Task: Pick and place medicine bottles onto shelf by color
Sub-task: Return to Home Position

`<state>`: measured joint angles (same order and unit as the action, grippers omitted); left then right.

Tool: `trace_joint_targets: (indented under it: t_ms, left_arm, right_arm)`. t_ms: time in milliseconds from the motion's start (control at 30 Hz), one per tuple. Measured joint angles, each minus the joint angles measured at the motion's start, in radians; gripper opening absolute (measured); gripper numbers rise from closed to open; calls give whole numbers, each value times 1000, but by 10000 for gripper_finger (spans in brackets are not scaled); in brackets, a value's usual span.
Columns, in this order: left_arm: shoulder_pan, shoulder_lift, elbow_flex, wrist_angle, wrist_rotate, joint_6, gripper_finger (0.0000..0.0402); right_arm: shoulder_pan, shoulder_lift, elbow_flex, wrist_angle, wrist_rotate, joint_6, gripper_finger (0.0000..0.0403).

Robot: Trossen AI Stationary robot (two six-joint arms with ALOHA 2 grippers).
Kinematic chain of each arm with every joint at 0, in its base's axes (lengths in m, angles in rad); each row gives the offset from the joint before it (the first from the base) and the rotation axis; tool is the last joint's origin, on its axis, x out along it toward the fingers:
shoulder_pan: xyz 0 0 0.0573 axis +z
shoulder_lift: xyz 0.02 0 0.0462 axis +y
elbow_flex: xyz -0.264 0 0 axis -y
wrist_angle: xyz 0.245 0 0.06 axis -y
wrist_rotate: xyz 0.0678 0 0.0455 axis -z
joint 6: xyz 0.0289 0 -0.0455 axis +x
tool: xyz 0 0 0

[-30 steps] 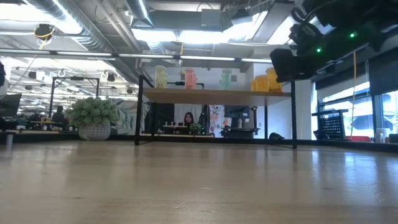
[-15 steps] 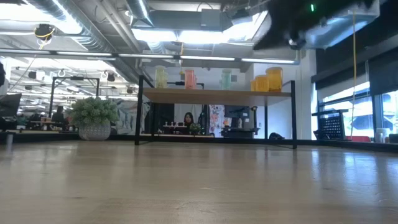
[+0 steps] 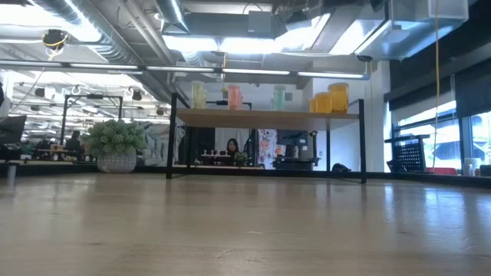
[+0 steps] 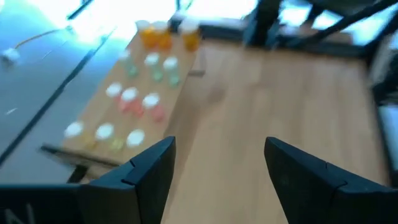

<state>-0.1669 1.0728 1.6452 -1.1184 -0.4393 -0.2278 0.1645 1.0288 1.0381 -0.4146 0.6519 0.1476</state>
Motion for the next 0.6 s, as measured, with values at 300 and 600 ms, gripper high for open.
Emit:
trace_joint_targets:
  t_ms: [300, 600]
  left_arm:
    - [-49, -48, 0, 46, 176, -107, 241]
    - [-50, -35, 0, 81, 205, -162, 241]
  right_arm:
    - [43, -25, 7, -3, 1, 6, 0]
    - [57, -28, 7, -2, 1, 7, 0]
